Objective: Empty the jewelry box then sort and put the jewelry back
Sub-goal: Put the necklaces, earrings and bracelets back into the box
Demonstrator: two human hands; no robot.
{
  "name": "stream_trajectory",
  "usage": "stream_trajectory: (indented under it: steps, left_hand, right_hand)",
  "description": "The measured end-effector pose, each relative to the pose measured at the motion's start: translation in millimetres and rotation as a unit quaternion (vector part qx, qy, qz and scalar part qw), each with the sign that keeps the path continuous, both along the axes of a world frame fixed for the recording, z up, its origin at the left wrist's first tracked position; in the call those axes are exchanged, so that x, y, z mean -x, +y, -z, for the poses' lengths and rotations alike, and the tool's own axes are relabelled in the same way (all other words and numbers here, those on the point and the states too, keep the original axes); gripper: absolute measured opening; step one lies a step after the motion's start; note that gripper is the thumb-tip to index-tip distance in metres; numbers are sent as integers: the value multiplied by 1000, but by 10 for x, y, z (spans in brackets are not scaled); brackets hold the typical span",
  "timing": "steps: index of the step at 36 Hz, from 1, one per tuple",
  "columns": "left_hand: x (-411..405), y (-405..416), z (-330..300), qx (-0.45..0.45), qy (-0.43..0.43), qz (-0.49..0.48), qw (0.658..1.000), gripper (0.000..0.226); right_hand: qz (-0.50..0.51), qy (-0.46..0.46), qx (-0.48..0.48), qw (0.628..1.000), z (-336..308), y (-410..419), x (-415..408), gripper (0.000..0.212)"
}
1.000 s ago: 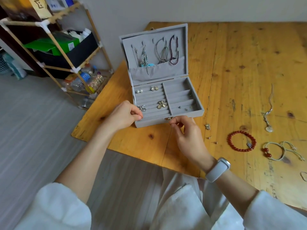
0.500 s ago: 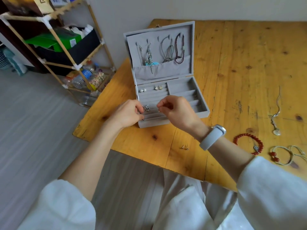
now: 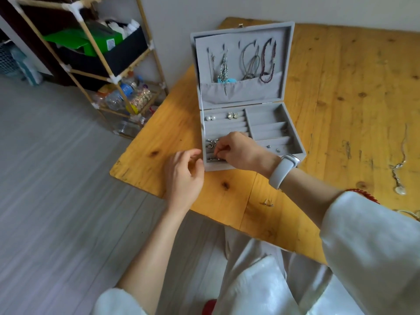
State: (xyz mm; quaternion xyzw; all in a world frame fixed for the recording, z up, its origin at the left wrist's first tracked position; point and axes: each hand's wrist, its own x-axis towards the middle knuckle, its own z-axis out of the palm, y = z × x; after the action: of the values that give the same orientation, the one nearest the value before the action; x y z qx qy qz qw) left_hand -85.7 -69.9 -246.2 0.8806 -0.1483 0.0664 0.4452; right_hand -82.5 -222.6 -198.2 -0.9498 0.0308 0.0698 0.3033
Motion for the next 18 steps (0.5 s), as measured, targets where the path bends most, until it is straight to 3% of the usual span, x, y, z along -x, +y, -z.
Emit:
stream_trajectory:
  steps: [10, 18]
  left_hand:
    - [-4, 6, 16, -16, -20, -3, 1000, 31]
    - [-5, -3, 31, -24, -26, -6, 999, 29]
  right_hand:
    - [19, -31, 75, 997, 65, 62, -31, 20]
    - [29, -70, 81, 994, 87, 103, 18, 22]
